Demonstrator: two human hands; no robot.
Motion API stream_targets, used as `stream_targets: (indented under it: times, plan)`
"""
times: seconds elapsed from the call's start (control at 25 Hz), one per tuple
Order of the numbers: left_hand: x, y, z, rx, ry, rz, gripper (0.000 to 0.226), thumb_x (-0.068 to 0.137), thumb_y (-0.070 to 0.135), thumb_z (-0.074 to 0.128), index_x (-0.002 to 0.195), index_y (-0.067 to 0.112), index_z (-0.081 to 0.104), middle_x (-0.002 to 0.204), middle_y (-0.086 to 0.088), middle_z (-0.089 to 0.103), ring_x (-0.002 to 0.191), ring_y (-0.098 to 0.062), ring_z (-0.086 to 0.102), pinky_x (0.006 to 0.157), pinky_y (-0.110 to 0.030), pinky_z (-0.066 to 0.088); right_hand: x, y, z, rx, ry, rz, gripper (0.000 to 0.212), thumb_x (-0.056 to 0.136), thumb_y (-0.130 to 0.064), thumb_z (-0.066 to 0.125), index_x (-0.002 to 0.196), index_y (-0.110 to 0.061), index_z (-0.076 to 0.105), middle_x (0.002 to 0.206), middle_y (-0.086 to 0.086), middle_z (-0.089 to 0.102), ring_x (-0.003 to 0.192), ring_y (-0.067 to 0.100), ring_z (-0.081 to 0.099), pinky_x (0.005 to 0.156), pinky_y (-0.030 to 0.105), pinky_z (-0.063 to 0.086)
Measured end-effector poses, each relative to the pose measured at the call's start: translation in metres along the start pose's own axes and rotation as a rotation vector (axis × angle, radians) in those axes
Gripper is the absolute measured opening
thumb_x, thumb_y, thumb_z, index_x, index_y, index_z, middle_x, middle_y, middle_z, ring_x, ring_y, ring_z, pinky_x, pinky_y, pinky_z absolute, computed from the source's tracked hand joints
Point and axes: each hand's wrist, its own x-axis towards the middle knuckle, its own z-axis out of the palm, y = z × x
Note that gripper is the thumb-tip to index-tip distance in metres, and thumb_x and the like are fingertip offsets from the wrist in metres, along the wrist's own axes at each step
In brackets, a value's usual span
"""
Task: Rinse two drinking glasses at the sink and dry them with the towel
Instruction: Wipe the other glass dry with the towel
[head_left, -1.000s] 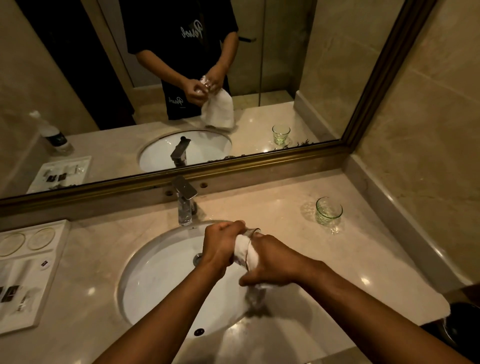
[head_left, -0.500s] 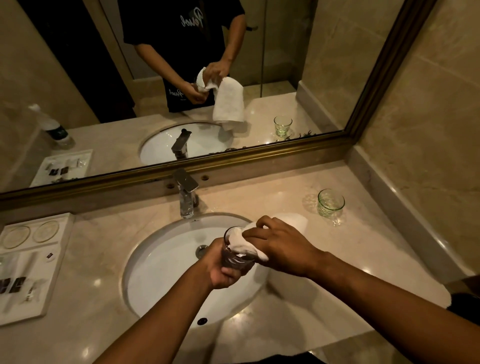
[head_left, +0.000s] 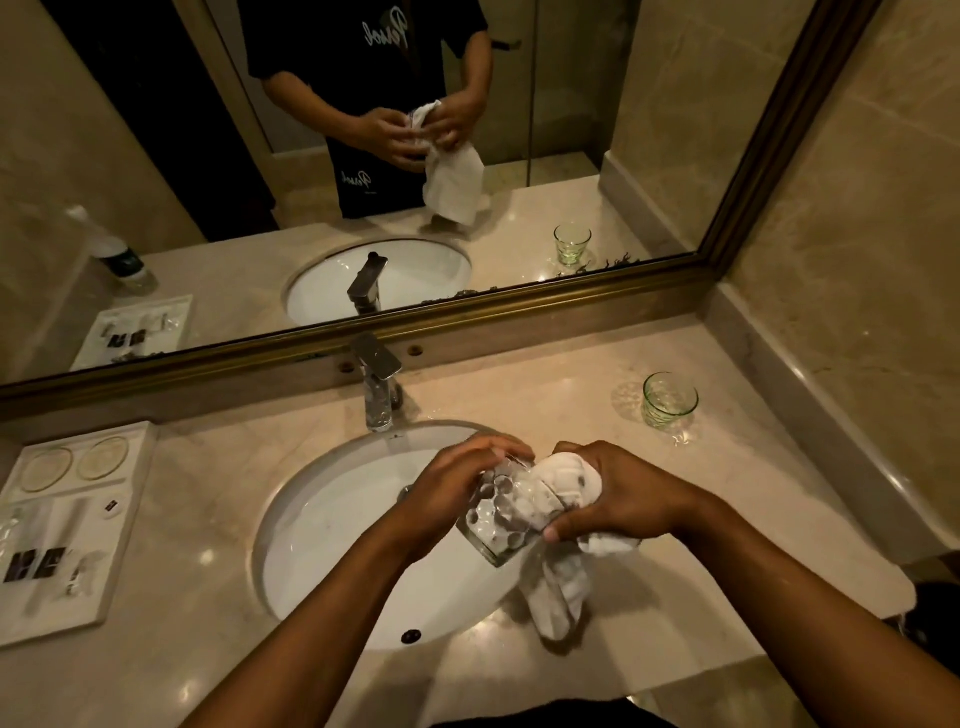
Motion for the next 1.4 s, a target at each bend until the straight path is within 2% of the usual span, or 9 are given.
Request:
stream_targets:
  times: [0.16,0.28,0.4,0.52,0.68,0.92,1.12,1.28,1.4]
  plan:
    - [0.007,0.011,0.010,-0.269,-0.029,0.051,0.027,0.080,0.024,0.061,0.053,0.019,0.060,0.058,0.002,0.055,0.056,-0.017,0.047,0.057,-0.032,0.034,0.000,-0.011,-0.003,0.244,-0.069,-0.022,0.032,0.067,-0.002,0.088,0.093,-0.017,0.075,0.090,0.002,0.076,0.083,0.016,0.070,0.077,0.035,0.059]
    - [0.018,0.002,0.018,-0.477,0.119,-0.056,0.025,0.071,0.029,0.080,0.069,0.007,0.069,0.072,-0.013,0.060,0.066,-0.025,0.057,0.066,-0.033,0.047,0.001,-0.004,0.006,0.400,0.047,-0.042,0.037,0.069,-0.001,0.085,0.104,-0.010,0.074,0.101,0.010,0.076,0.093,0.024,0.070,0.087,0.043,0.058]
    - [0.023,-0.005,0.021,-0.690,0.337,-0.134,0.026,0.072,0.025,0.086,0.077,0.008,0.068,0.077,-0.015,0.060,0.070,-0.031,0.060,0.073,-0.038,0.052,0.002,0.007,0.022,0.649,0.393,-0.029,0.037,0.077,-0.010,0.078,0.114,-0.008,0.073,0.114,0.017,0.074,0.107,0.032,0.070,0.099,0.049,0.053]
    - [0.026,-0.010,0.029,-0.535,0.638,-0.043,0.024,0.091,0.018,0.072,0.070,0.008,0.070,0.070,-0.014,0.063,0.068,-0.029,0.061,0.071,-0.038,0.051,0.004,0.003,0.041,0.926,0.640,0.045,0.031,0.079,-0.022,0.074,0.108,-0.012,0.076,0.110,0.016,0.076,0.106,0.034,0.071,0.096,0.042,0.054]
    - [0.029,-0.015,0.035,-0.141,0.768,0.146,0.047,0.094,0.029,0.067,0.071,-0.011,0.055,0.062,-0.027,0.056,0.060,-0.022,0.052,0.063,-0.036,0.046,0.017,-0.019,0.072,0.755,0.509,0.109,0.048,0.085,-0.045,0.068,0.123,-0.015,0.070,0.116,0.006,0.076,0.110,0.023,0.071,0.098,0.036,0.052]
    - [0.019,-0.004,0.038,-0.025,0.602,0.358,0.066,0.085,0.052,0.065,0.067,-0.011,0.052,0.060,-0.029,0.051,0.057,-0.024,0.047,0.057,-0.036,0.043,0.029,-0.030,0.057,1.192,0.372,0.004,0.046,0.104,-0.028,0.040,0.140,-0.003,0.053,0.137,0.018,0.062,0.124,0.028,0.061,0.101,0.033,0.051]
    - [0.009,-0.004,0.042,0.314,0.365,0.518,0.058,0.086,0.055,0.069,0.062,0.008,0.045,0.054,-0.001,0.044,0.052,-0.017,0.041,0.053,-0.035,0.041,0.025,-0.013,0.047,1.455,0.270,0.010,0.052,0.104,-0.027,0.031,0.143,0.003,0.048,0.141,0.026,0.053,0.127,0.036,0.055,0.110,0.042,0.043]
    - [0.011,0.000,0.019,0.649,0.119,0.536,0.035,0.085,0.043,0.072,0.074,0.012,0.059,0.064,0.000,0.060,0.057,-0.014,0.053,0.058,-0.035,0.046,0.024,-0.001,0.041,1.114,0.378,-0.031,0.049,0.099,-0.021,0.041,0.141,0.001,0.051,0.143,0.021,0.056,0.135,0.033,0.052,0.117,0.044,0.034]
    - [0.010,0.012,0.012,0.546,-0.082,0.269,0.018,0.091,0.028,0.071,0.088,0.011,0.068,0.077,-0.008,0.072,0.068,-0.012,0.066,0.070,-0.043,0.056,0.023,-0.006,0.032,0.750,0.437,0.135,0.038,0.086,-0.033,0.062,0.119,-0.016,0.072,0.116,0.014,0.074,0.113,0.033,0.068,0.106,0.053,0.048]
